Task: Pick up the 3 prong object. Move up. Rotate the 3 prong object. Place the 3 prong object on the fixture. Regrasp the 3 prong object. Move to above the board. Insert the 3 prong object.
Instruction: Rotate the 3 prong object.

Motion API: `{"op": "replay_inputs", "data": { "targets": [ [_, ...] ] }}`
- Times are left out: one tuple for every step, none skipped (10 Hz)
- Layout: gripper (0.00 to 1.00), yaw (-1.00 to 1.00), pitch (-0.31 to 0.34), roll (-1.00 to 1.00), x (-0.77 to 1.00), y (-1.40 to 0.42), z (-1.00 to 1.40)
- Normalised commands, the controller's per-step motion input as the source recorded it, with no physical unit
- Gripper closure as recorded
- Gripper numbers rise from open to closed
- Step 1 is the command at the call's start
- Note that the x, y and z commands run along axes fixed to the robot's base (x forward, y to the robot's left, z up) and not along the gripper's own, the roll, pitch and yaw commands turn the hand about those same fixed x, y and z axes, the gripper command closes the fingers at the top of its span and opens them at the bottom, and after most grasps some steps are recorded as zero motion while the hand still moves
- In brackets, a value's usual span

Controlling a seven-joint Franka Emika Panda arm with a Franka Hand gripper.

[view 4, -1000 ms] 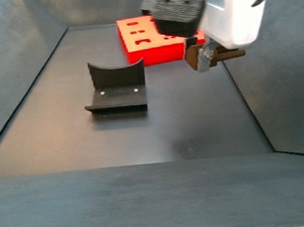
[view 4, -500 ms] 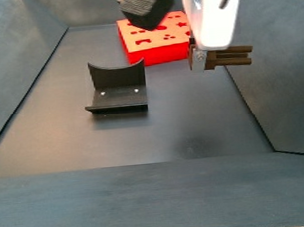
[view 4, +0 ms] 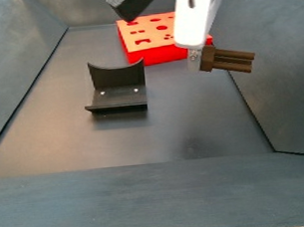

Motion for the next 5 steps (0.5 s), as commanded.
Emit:
{"op": "replay_inputs", "data": {
  "targets": [
    [1.0, -1.0, -0.002, -0.01, 0.02, 0.02, -0.03],
    [1.0, -1.0, -0.002, -0.01, 0.02, 0.02, -0.03],
    [1.0, -1.0, -0.002, -0.01, 0.02, 0.02, -0.03],
    [1.0, -1.0, -0.002, -0.01, 0.02, 0.02, -0.03],
    [1.0, -1.0, -0.002, -0.01, 0.02, 0.02, -0.03]
  ]
}}
